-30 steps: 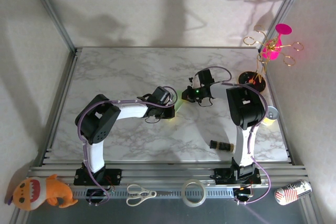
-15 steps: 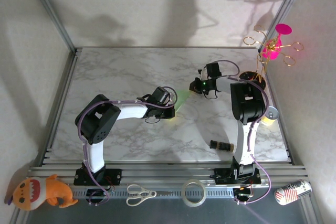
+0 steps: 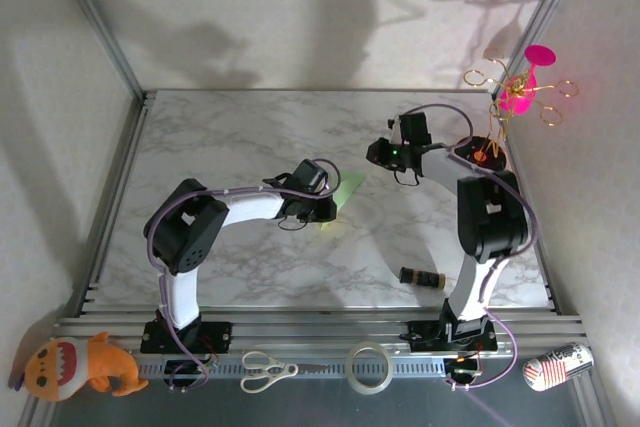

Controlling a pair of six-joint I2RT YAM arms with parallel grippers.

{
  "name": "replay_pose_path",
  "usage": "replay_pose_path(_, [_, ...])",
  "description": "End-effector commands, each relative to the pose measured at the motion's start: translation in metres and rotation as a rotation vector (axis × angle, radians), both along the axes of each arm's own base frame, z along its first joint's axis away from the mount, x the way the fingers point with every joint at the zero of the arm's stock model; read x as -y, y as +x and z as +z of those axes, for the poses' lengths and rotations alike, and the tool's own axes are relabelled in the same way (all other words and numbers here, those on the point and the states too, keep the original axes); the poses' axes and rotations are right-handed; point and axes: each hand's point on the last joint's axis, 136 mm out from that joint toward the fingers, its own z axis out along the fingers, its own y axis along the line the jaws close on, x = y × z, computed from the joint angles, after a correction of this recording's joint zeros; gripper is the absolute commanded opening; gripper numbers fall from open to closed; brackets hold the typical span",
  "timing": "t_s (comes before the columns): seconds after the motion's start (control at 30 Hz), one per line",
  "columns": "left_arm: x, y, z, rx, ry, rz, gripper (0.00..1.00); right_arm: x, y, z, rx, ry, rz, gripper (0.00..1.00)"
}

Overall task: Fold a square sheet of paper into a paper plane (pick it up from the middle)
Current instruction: Fold the wing for the fifth time at the center of the table, then turn over a paper plane at the center of the table.

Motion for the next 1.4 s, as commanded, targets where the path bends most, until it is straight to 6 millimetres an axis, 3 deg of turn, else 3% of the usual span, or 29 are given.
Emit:
replay_pose_path(0.0, [0.002,0.019,0.066,0.111,-0.098,0.061,0.31,0.006,-0.018,0.010,0.023,-0.090,-0.080,0.43])
replay_pose_path(0.17, [-0.050,0.034,0.094,0.196,-0.099,0.242,0.53,-0.001,-0.047,-0.003,-0.050,-0.175,-0.111,0.52])
replay_pose_path(0.37, [-0.135,0.042,0.098,0.312,0.012,0.460,0.81,-0.033,-0.070,-0.025,-0.121,-0.307,-0.106,0.60])
replay_pose_path(0.5, [-0.175,0.041,0.100,0.383,0.090,0.574,0.99,-0.049,-0.075,-0.039,-0.142,-0.414,-0.135,0.63])
replay_pose_path(0.53, [-0.183,0.040,0.099,0.392,0.100,0.595,0.99,-0.051,-0.076,-0.043,-0.150,-0.440,-0.150,0.63])
replay_pose_path(0.7, [-0.202,0.036,0.092,0.391,0.096,0.653,0.99,-0.057,-0.074,-0.053,-0.182,-0.521,-0.216,0.62])
replay_pose_path(0.77, [-0.206,0.035,0.091,0.393,0.088,0.667,0.99,-0.069,-0.081,-0.058,-0.196,-0.554,-0.211,0.62])
replay_pose_path(1.07, [-0.208,0.033,0.078,0.352,0.063,0.677,0.99,-0.075,-0.088,-0.060,-0.221,-0.587,-0.264,0.54])
replay_pose_path(1.37, [-0.205,0.035,0.075,0.331,0.046,0.665,0.99,-0.071,-0.092,-0.065,-0.239,-0.626,-0.301,0.53])
